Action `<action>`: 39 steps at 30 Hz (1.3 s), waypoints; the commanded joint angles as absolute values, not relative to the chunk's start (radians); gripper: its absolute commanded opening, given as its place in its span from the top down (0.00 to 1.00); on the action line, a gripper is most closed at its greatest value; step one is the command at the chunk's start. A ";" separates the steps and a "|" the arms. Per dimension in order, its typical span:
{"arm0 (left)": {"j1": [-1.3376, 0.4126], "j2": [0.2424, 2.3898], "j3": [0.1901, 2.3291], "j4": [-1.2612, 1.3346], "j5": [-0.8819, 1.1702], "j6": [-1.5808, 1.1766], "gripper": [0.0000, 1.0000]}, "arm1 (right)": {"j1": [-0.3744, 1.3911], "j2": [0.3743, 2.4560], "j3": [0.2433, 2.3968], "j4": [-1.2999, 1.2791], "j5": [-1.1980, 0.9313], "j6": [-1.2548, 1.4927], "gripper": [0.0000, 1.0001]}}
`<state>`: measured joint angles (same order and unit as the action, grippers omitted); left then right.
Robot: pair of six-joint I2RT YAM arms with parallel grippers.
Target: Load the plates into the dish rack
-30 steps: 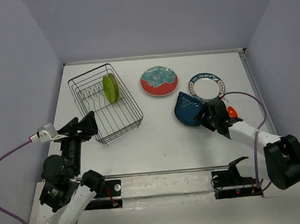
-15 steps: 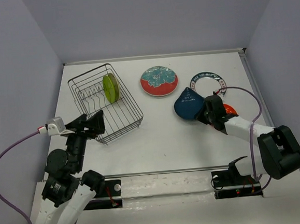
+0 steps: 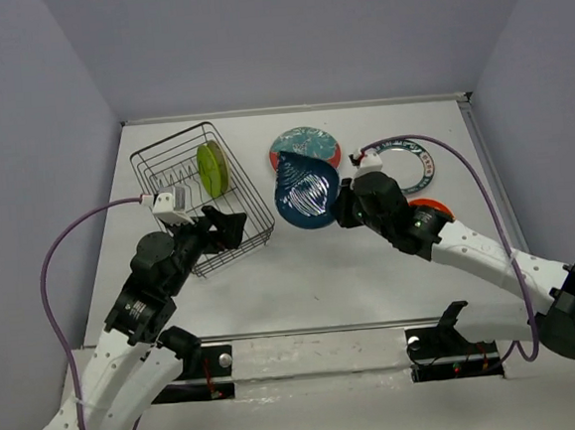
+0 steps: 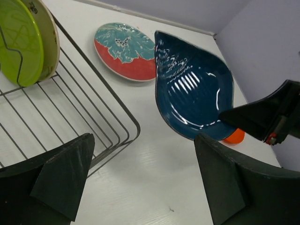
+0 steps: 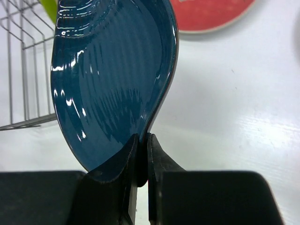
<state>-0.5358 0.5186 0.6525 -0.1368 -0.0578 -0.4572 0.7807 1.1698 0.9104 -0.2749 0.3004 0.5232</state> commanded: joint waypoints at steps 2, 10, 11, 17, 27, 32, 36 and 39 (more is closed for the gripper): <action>-0.535 0.561 0.750 -0.210 -0.093 -0.443 0.01 | 0.824 1.192 1.063 -0.101 0.295 0.440 0.93; -0.370 0.606 0.724 -0.319 -0.404 -0.419 0.06 | 0.838 1.227 1.086 -0.031 0.227 0.430 0.93; -0.323 0.609 0.719 -0.316 -0.390 -0.411 0.09 | 0.838 1.223 1.082 -0.028 0.221 0.428 0.93; -0.049 0.733 0.687 -0.288 -0.281 -0.465 0.27 | 0.838 1.158 1.020 -0.021 0.189 0.419 0.93; 0.055 0.980 0.663 -0.278 -0.255 -0.471 0.32 | 0.838 1.072 0.942 0.038 0.091 0.423 0.93; 0.058 1.009 0.620 -0.238 -0.134 -0.579 0.51 | 0.838 1.081 0.951 0.032 0.063 0.405 0.93; 0.058 0.974 0.552 -0.216 -0.080 -0.640 0.74 | 0.838 1.098 0.962 0.009 0.058 0.385 0.93; 0.052 0.924 0.515 -0.216 -0.057 -0.695 0.94 | 0.838 1.112 0.980 0.003 0.061 0.362 0.93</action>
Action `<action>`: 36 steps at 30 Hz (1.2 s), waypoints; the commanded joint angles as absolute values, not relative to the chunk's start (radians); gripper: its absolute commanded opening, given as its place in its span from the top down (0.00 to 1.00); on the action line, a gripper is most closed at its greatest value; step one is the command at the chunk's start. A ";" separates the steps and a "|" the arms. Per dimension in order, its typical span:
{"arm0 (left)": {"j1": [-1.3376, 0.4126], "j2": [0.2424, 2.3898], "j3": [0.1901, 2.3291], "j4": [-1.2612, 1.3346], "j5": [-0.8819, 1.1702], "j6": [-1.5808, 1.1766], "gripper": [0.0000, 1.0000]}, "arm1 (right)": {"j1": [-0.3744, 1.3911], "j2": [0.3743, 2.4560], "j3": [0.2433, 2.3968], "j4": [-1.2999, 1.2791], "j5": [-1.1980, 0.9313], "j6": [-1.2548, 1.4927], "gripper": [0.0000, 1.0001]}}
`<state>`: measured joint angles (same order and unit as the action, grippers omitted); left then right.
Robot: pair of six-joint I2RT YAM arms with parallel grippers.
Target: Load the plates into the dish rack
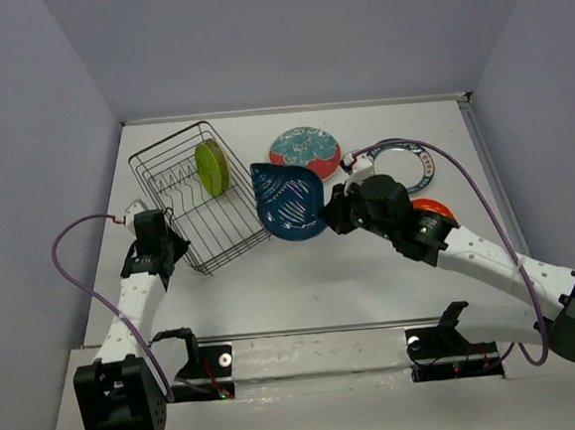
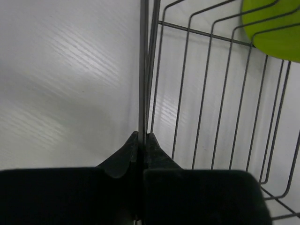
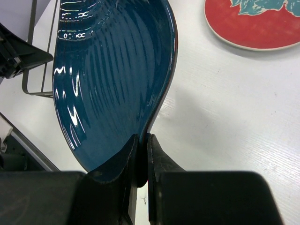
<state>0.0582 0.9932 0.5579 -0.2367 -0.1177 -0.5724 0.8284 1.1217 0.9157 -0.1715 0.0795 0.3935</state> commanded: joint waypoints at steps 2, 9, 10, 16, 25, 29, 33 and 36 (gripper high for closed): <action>0.051 0.878 0.480 -0.216 -0.038 -0.760 0.94 | 0.838 1.137 1.008 -0.026 0.049 0.329 0.93; 0.029 0.619 0.376 -0.281 -0.070 -0.969 0.94 | 0.838 1.268 1.153 -0.090 0.029 0.213 0.93; 0.026 0.612 0.377 -0.305 -0.077 -0.977 0.94 | 0.838 1.282 1.172 -0.097 0.026 0.206 0.93; -0.054 0.552 0.336 -0.260 -0.104 -1.087 0.94 | 0.847 1.408 1.359 -0.201 0.058 0.155 0.93; -0.090 0.497 0.367 -0.250 -0.127 -1.058 0.14 | 0.893 1.555 1.542 -0.256 0.103 0.141 0.93; -0.106 0.480 0.399 -0.249 -0.146 -1.029 0.01 | 0.911 1.627 1.612 -0.287 0.133 0.133 0.93; -0.126 0.474 0.503 -0.242 -0.204 -0.918 0.01 | 0.949 1.721 1.742 -0.350 0.224 0.112 0.93; -0.129 0.480 0.633 -0.258 -0.253 -0.751 0.01 | 0.983 1.819 1.876 -0.396 0.346 0.104 0.93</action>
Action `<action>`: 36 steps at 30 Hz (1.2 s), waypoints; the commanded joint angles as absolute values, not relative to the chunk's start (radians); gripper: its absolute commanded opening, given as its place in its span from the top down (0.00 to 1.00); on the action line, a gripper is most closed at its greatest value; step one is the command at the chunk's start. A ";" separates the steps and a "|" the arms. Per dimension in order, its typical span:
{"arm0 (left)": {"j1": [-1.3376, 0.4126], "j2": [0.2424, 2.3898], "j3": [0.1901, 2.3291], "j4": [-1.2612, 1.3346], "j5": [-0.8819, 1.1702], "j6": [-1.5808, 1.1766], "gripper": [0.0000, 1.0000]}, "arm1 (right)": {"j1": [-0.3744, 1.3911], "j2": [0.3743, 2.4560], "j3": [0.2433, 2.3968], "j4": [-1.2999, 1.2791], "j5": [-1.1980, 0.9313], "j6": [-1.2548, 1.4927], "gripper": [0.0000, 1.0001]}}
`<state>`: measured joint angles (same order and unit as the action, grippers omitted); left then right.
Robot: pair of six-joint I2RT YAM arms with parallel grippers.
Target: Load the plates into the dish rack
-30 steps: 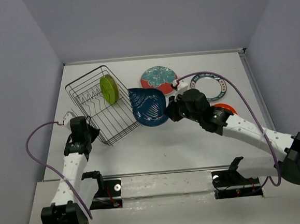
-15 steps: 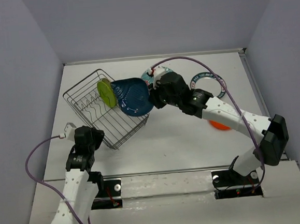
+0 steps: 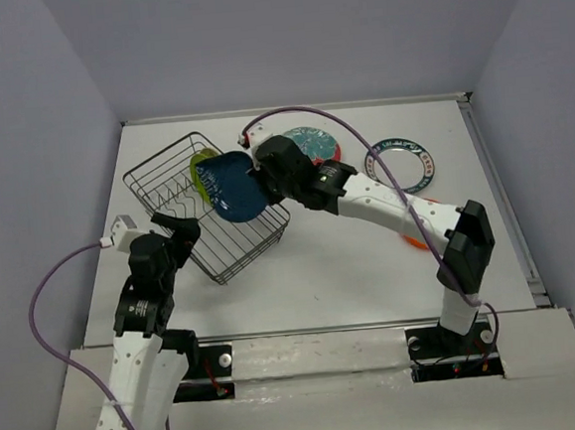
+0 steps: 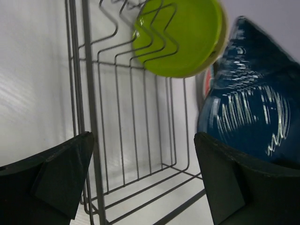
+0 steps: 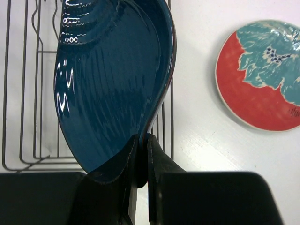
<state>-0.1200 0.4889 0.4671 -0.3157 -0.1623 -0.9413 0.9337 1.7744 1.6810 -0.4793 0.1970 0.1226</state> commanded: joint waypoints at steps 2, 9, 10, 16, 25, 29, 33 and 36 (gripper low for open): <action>-0.129 0.485 0.736 -0.281 -0.274 -0.671 0.01 | 0.997 1.871 1.971 -0.417 0.454 0.104 0.93; -0.201 0.448 0.833 -0.256 -0.326 -0.385 0.01 | 1.071 2.118 2.250 -0.422 0.727 0.038 0.93; -0.234 0.442 0.839 -0.264 -0.343 -0.365 0.01 | 1.081 2.149 2.285 -0.422 0.779 0.028 0.93; -0.331 0.379 0.883 -0.259 -0.417 -0.331 0.01 | 1.100 2.327 2.474 -0.358 0.911 -0.073 0.93; -0.456 0.285 0.798 -0.132 -0.433 -0.321 0.01 | 1.150 2.445 2.479 0.027 1.080 -0.452 0.93; -0.475 0.270 0.730 -0.100 -0.437 -0.341 0.01 | 1.160 2.531 2.549 0.127 1.114 -0.601 0.93; -0.488 0.267 0.707 -0.089 -0.455 -0.341 0.01 | 1.160 2.572 2.566 0.146 1.111 -0.618 0.93; -0.497 0.256 0.706 -0.087 -0.485 -0.337 0.01 | 1.160 2.583 2.556 0.147 1.106 -0.600 0.93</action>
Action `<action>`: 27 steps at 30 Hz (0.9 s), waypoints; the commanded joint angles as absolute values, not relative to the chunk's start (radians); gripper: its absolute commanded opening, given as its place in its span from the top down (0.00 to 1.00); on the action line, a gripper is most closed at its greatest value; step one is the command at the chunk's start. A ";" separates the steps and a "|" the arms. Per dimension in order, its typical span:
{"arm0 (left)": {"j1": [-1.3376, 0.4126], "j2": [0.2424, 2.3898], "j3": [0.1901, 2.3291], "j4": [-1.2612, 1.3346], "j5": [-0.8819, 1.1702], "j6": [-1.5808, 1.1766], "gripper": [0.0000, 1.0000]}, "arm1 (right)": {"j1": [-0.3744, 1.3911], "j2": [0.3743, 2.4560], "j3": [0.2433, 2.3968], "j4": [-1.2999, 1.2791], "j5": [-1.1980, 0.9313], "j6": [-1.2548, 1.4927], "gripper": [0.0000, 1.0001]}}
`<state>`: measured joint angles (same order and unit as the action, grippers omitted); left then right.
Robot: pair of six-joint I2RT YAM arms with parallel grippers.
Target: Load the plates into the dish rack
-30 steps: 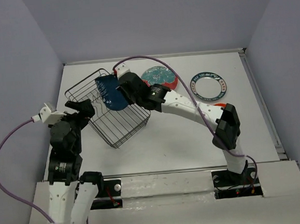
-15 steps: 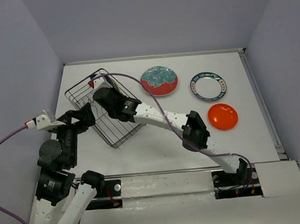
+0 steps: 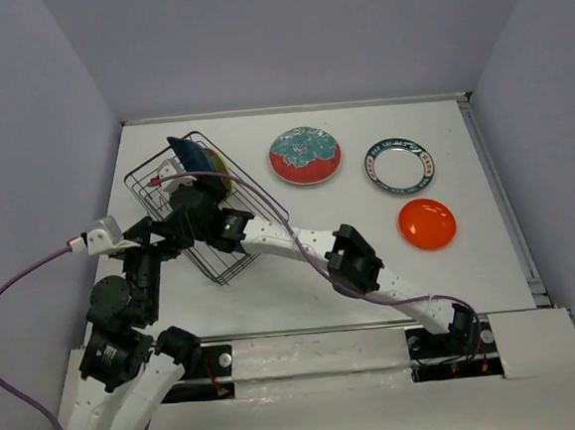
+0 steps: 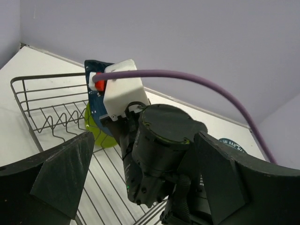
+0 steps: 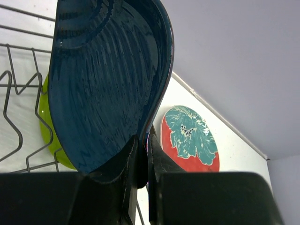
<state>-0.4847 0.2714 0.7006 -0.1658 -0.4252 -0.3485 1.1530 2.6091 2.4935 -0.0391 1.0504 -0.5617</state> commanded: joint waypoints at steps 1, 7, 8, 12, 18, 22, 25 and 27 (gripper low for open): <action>-0.497 0.253 0.701 -0.089 -0.491 -0.339 0.01 | 1.160 2.588 2.556 0.147 1.104 -0.597 0.93; -0.499 0.241 0.684 -0.086 -0.500 -0.342 0.01 | 1.169 2.638 2.553 0.153 1.104 -0.609 0.93; -0.499 0.241 0.684 -0.086 -0.502 -0.344 0.01 | 1.169 2.643 2.546 0.161 1.103 -0.612 0.93; -0.500 0.236 0.681 -0.092 -0.512 -0.342 0.01 | 1.180 2.678 2.520 0.239 1.107 -0.682 0.93; -0.500 0.232 0.686 -0.107 -0.535 -0.365 0.01 | 1.201 2.694 2.485 0.393 1.135 -0.784 0.75; -0.499 0.222 0.690 -0.118 -0.566 -0.377 0.01 | 1.201 2.631 2.432 0.402 1.137 -0.727 0.58; -0.499 0.221 0.695 -0.115 -0.580 -0.374 0.01 | 1.201 2.533 2.332 0.402 1.131 -0.648 0.53; -0.499 0.224 0.701 -0.112 -0.589 -0.373 0.01 | 1.201 2.450 2.248 0.399 1.112 -0.585 0.48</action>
